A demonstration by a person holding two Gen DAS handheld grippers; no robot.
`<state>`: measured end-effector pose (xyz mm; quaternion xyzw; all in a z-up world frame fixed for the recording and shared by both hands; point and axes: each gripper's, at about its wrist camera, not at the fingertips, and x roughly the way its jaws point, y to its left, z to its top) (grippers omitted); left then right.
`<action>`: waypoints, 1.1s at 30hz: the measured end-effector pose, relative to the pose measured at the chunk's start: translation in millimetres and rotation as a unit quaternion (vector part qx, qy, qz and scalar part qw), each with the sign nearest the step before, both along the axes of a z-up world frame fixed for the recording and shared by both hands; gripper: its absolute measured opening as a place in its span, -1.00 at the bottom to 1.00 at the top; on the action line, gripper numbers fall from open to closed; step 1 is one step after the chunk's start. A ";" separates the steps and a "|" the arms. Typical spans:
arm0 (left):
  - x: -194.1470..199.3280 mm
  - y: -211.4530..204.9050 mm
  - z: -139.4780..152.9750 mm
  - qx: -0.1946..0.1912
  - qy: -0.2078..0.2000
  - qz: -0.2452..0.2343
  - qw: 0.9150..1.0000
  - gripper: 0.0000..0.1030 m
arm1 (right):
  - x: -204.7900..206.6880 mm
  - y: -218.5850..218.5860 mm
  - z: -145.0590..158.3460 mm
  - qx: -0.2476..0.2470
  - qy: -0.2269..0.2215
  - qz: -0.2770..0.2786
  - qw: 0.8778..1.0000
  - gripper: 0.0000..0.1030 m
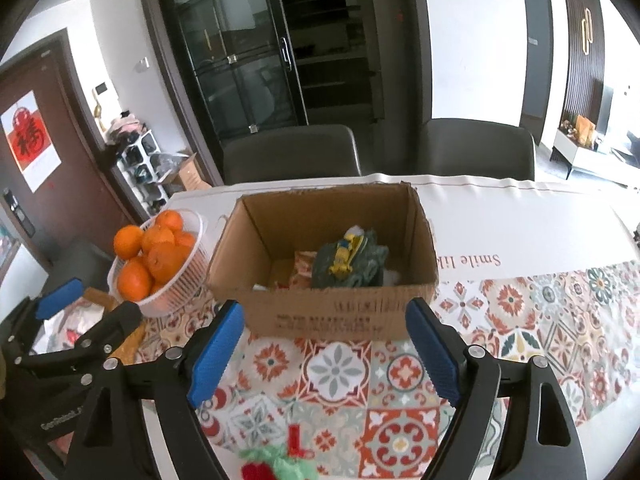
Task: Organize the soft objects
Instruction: 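Lower the right tool to the red-and-green pompom toy and close on it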
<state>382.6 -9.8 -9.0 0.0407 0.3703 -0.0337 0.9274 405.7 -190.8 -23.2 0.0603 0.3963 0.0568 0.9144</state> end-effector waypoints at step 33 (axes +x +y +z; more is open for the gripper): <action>-97.8 52.1 -105.5 0.033 0.141 0.041 0.989 1.00 | -84.7 62.5 -112.8 -0.020 0.160 0.077 0.984 0.77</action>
